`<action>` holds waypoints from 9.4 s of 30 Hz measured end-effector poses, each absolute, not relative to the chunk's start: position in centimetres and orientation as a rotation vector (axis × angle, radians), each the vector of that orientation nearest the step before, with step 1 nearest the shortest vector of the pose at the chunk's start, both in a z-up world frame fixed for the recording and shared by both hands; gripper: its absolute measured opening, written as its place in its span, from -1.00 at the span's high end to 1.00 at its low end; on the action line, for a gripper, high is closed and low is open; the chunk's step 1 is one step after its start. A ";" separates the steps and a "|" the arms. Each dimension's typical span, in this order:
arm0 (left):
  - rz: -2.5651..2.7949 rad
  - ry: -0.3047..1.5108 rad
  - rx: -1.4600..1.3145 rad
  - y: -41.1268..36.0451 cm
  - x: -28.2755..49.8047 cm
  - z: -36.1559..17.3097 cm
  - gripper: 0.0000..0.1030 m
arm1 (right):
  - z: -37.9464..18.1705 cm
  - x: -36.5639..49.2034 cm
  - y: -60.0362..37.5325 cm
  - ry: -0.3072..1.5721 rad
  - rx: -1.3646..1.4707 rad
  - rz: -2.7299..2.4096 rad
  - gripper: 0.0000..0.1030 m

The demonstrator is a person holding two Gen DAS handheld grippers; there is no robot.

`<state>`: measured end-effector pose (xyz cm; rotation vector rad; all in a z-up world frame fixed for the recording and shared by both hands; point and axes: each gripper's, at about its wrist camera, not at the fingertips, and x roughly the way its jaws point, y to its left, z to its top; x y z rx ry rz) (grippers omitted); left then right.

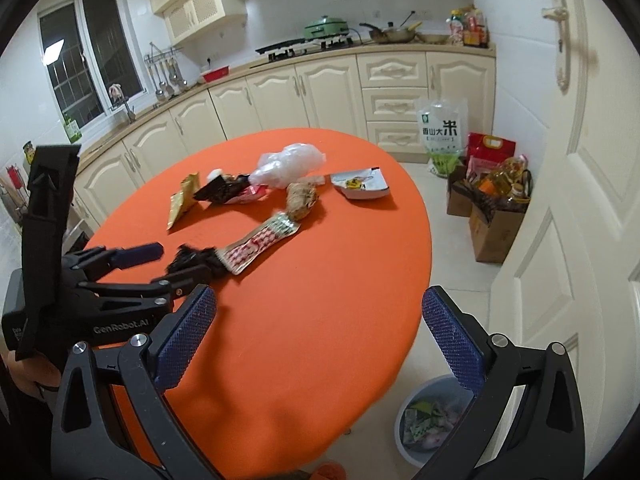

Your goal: Collect trash

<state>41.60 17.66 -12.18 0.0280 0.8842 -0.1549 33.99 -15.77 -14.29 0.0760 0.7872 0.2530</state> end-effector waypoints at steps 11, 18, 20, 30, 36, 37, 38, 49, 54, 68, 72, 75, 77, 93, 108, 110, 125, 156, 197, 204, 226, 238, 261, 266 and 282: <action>-0.163 0.853 -0.022 21.5 42.4 -12.9 0.29 | -16.0 41.3 -12.6 0.855 0.061 0.323 -1.00; -0.040 0.810 -0.006 25.9 40.9 -12.1 0.29 | -17.6 45.7 -10.5 0.919 0.019 0.305 -0.67; -0.033 0.813 -0.015 26.6 40.9 -12.1 0.29 | -18.0 46.7 -10.1 0.940 0.007 0.298 -0.47; -0.043 0.809 -0.035 27.6 40.1 -11.1 0.28 | -18.0 47.5 -8.1 0.979 -0.145 0.248 0.39; -0.053 0.786 -0.029 26.7 38.1 -9.4 0.28 | -16.0 44.2 -8.1 0.932 -0.099 0.308 0.40; -0.053 0.780 -0.027 26.4 37.7 -9.1 0.28 | -15.4 43.5 -8.1 0.913 -0.094 0.314 0.40; -0.052 0.774 -0.022 26.1 37.2 -8.7 0.28 | -14.8 42.7 -8.1 0.892 -0.098 0.314 0.40; -0.091 0.681 0.031 20.4 29.8 -4.3 0.28 | -7.8 30.4 -10.2 0.714 -0.021 0.380 0.40; -0.150 0.658 0.046 16.5 26.3 -3.1 0.28 | -6.3 25.4 -12.9 0.654 0.027 0.372 0.39; -0.364 0.719 0.185 1.6 23.7 -5.1 0.28 | -9.2 18.8 -26.3 0.677 0.160 0.186 0.39; -0.394 0.757 0.225 -1.5 25.2 -6.4 0.28 | -11.9 19.6 -29.0 0.726 0.169 0.131 0.39; -0.426 0.794 0.247 -3.7 27.4 -8.0 0.28 | -14.0 20.3 -30.8 0.760 0.186 0.102 0.39; -0.436 0.816 0.258 -4.9 28.7 -8.9 0.28 | -15.6 20.6 -31.7 0.783 0.205 0.087 0.39; -0.480 0.936 0.318 -12.0 37.8 -14.2 0.27 | -19.7 21.6 -37.4 0.828 0.243 -0.010 -0.11; -0.474 0.973 0.267 -12.2 40.2 -14.2 -0.19 | -17.1 20.9 -37.6 0.816 0.189 -0.035 -0.33; -0.471 0.965 0.266 -11.8 39.5 -13.4 -0.20 | -16.4 20.6 -37.2 0.805 0.193 -0.029 -0.35; -0.304 0.759 0.228 -0.5 33.9 -5.1 -0.50 | -9.1 21.6 -28.5 0.683 0.115 0.097 -0.82; 0.106 0.887 0.211 20.3 50.4 -10.8 -0.21 | -14.9 43.6 -16.3 0.851 0.017 0.226 -0.87; -0.095 0.819 0.021 26.5 35.8 -4.7 0.88 | -13.5 38.9 -11.2 0.919 -0.042 0.471 0.82; -0.099 0.830 0.023 26.2 30.9 -5.0 0.89 | -11.6 34.4 -9.0 0.887 -0.049 0.517 0.82; 0.063 0.906 0.124 22.3 35.2 -8.2 -0.41 | -15.4 34.8 -8.1 0.921 0.018 0.541 0.82; -0.084 0.901 -0.004 24.8 33.6 -6.6 0.46 | -15.4 34.7 -7.4 0.913 0.016 0.564 0.82; -0.350 0.809 0.206 6.0 28.4 -2.6 0.46 | -10.6 26.1 -22.5 0.796 0.080 0.334 0.82; -0.424 0.825 0.251 1.0 29.3 -3.5 0.46 | -12.1 25.1 -27.4 0.816 0.118 0.247 0.81; -0.504 0.948 0.371 -10.8 36.7 -10.6 0.45 | -17.2 26.3 -35.9 0.863 0.180 0.101 0.26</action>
